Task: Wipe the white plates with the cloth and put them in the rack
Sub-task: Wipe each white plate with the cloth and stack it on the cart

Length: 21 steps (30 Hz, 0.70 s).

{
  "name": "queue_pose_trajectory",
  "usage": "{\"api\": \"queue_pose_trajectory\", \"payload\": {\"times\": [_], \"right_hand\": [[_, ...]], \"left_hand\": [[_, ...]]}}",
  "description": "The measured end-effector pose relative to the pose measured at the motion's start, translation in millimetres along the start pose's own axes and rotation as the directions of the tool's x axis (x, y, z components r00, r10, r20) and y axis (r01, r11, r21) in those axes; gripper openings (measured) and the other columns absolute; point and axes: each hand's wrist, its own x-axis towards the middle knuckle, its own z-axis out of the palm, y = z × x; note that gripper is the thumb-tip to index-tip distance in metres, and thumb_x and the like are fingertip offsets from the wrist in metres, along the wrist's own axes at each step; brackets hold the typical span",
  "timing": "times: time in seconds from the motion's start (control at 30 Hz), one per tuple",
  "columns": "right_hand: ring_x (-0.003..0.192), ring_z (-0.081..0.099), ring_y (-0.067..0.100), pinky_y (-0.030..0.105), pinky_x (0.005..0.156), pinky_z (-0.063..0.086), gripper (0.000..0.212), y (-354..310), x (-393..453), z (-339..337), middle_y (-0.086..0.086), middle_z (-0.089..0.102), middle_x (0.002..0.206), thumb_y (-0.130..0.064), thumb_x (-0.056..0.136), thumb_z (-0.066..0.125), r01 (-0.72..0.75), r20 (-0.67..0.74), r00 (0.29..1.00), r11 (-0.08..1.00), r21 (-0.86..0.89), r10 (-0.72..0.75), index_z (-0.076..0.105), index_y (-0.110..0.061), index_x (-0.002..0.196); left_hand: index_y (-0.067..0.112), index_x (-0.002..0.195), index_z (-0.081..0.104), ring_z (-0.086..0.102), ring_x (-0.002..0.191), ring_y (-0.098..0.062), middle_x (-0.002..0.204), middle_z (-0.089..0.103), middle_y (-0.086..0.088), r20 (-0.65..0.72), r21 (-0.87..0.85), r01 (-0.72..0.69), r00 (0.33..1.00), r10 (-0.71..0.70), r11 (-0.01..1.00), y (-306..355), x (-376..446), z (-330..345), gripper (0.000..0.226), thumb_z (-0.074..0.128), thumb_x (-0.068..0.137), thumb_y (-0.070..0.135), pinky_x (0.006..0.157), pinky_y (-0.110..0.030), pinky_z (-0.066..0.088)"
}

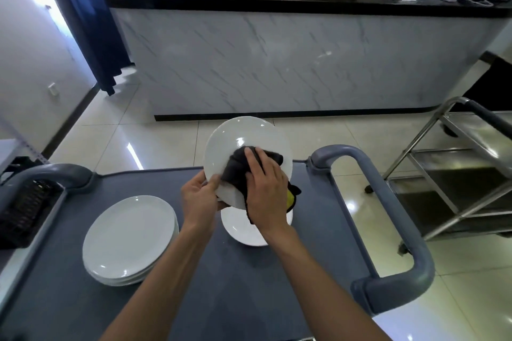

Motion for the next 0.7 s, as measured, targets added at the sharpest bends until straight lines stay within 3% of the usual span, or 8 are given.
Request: {"api": "queue_pose_trajectory", "payload": {"times": [0.13,0.33,0.57,0.7], "right_hand": [[0.134,0.048,0.026,0.049,0.106,0.044,0.049,3,26,-6,0.006,0.049,0.15,-0.024,0.102,0.04,0.012,-0.002,1.0,1.0,0.009,-0.012,0.044,-0.022,0.15],[0.132,0.049,0.027,0.045,0.106,0.042,0.05,-14,30,-3,0.006,0.048,0.151,-0.023,0.1,0.04,0.216,0.04,0.975,0.976,0.025,-0.216,0.046,-0.019,0.15],[0.132,0.048,0.026,0.045,0.106,0.042,0.049,-13,46,-2,0.007,0.05,0.149,-0.023,0.102,0.042,0.188,0.005,0.982,0.982,0.029,-0.189,0.045,-0.02,0.15],[0.134,0.047,0.025,0.045,0.108,0.039,0.05,-4,69,-10,0.006,0.05,0.15,-0.02,0.101,0.05,0.14,-0.039,0.989,0.99,0.007,-0.139,0.045,-0.021,0.151]], "left_hand": [[0.018,0.102,0.074,0.073,0.08,-0.028,0.091,0.077,-0.007,0.07,0.052,0.021,0.997,-0.024,0.998,-1,-5,-4,0.024,0.055,0.099,0.003,0.058,-0.037,0.059],[0.01,0.097,0.075,0.073,0.08,-0.035,0.089,0.077,-0.012,0.107,0.094,0.033,0.993,-0.043,0.995,-7,-12,0,0.023,0.057,0.095,-0.005,0.057,-0.041,0.059],[0.019,0.097,0.074,0.075,0.075,-0.026,0.087,0.078,-0.004,0.08,0.058,0.016,0.997,-0.021,0.998,-2,-13,-4,0.029,0.058,0.095,-0.005,0.057,-0.037,0.06],[0.016,0.105,0.074,0.073,0.077,-0.025,0.09,0.078,-0.005,0.045,0.011,0.006,0.999,-0.007,1.0,0,-13,-7,0.027,0.059,0.095,-0.003,0.061,-0.04,0.062]]}}
